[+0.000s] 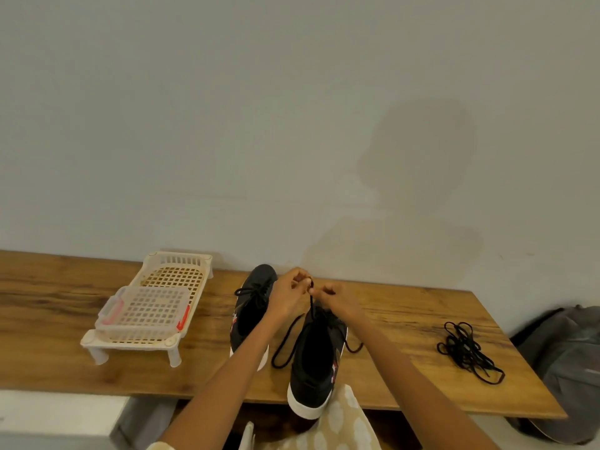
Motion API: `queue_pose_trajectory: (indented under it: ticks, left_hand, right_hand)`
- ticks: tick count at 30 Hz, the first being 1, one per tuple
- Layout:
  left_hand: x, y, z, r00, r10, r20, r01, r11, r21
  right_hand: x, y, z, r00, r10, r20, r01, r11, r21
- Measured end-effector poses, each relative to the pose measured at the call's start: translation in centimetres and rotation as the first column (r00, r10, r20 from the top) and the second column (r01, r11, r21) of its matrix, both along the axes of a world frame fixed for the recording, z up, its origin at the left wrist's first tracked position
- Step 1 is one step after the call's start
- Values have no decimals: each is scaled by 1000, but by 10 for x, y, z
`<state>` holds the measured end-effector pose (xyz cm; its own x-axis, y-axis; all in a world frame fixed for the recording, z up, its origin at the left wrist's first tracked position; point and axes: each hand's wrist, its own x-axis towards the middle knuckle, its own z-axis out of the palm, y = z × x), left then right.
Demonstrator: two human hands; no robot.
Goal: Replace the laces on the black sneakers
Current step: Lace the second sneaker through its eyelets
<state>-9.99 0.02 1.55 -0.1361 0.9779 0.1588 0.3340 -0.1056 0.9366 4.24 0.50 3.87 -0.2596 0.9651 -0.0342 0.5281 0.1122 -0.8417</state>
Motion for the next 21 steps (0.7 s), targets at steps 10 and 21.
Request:
queue_pose_trajectory:
  ticks: [10, 21]
  left_hand:
    - [17, -19, -5, 927, -339, -164, 276, 908, -316]
    - [-7, -25, 39, 980, 117, 161, -104, 990, -90]
  right_hand:
    - [-12, -5, 162, 810, 68, -583, 63, 977, 202]
    - [13, -22, 131, 741, -42, -670, 109, 992, 58]
